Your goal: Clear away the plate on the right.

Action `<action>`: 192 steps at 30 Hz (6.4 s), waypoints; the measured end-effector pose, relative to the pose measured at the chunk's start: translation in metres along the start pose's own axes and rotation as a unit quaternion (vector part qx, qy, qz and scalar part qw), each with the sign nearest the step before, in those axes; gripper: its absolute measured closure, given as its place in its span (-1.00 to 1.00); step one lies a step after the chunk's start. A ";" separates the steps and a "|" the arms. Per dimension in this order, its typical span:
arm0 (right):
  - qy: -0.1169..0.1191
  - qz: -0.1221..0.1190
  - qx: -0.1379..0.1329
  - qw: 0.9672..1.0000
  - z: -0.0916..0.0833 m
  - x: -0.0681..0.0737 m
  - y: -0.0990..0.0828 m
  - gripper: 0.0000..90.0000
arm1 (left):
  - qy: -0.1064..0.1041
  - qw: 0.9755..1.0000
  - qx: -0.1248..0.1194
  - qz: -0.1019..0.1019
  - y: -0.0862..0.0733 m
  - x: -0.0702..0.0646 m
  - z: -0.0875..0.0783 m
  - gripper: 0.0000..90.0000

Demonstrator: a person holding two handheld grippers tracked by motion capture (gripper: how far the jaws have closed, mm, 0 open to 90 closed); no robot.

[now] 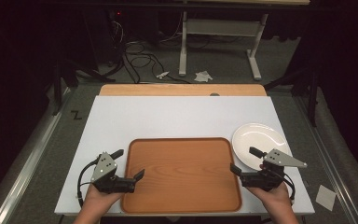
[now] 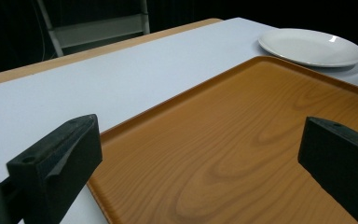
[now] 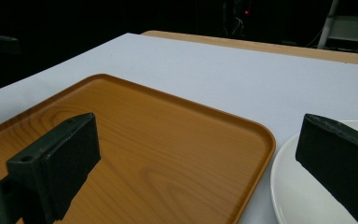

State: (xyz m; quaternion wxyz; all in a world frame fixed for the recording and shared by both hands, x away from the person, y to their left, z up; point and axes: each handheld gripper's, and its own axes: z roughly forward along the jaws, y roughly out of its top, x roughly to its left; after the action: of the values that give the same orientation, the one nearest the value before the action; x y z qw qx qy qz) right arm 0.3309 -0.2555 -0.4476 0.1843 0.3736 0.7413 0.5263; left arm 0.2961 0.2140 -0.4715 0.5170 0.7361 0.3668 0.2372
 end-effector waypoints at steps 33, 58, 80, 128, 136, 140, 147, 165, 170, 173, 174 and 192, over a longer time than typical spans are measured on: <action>-0.068 0.059 -0.023 0.996 -0.032 -0.051 -0.004 -0.98 | -0.003 1.000 -0.013 -0.005 0.003 0.003 -0.006 -1.00; -0.109 0.086 -0.033 0.990 -0.050 -0.076 -0.009 -0.97 | -0.004 1.000 -0.012 -0.007 0.002 0.004 -0.006 -1.00; -0.102 0.162 -0.004 0.981 -0.057 -0.094 -0.029 -0.98 | -0.010 1.000 -0.015 -0.009 0.005 0.005 0.001 -1.00; -0.044 0.397 0.022 0.917 -0.060 -0.115 -0.062 -0.93 | -0.019 1.000 -0.015 -0.013 0.007 0.004 0.006 -0.99; -0.052 0.411 0.038 0.909 -0.058 -0.118 -0.065 -0.94 | -0.019 1.000 -0.015 -0.012 0.006 0.004 0.005 -0.99; -0.053 0.413 0.044 0.908 -0.057 -0.120 -0.065 -0.95 | -0.018 1.000 -0.013 -0.011 0.006 0.004 0.004 -0.99; -0.065 0.425 0.046 0.902 -0.054 -0.123 -0.064 -0.94 | -0.013 1.000 -0.012 -0.011 0.004 0.005 0.001 -0.99; -0.080 0.461 0.038 0.883 -0.049 -0.140 -0.066 -0.59 | -0.005 1.000 -0.006 -0.013 0.000 0.005 -0.005 -0.99; -0.083 0.468 0.039 0.879 -0.048 -0.143 -0.066 -0.49 | -0.005 1.000 -0.003 -0.011 -0.001 0.004 -0.006 -0.98; -0.089 0.464 0.044 0.880 -0.047 -0.143 -0.066 -0.43 | -0.004 1.000 -0.003 -0.011 -0.002 0.005 -0.007 -0.98; -0.088 0.463 0.045 0.881 -0.047 -0.143 -0.065 -0.42 | -0.004 1.000 -0.004 -0.012 -0.002 0.005 -0.007 -0.98; -0.122 0.454 0.063 0.880 -0.049 -0.145 -0.066 0.15 | -0.008 1.000 -0.004 -0.007 -0.001 0.003 -0.007 -0.95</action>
State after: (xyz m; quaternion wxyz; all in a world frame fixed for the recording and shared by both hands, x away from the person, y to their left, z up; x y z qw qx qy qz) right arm 0.3689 -0.4059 -0.5075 -0.0103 0.7413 0.4935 0.4547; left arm 0.2920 0.2205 -0.4703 0.5247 0.7331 0.3670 0.2292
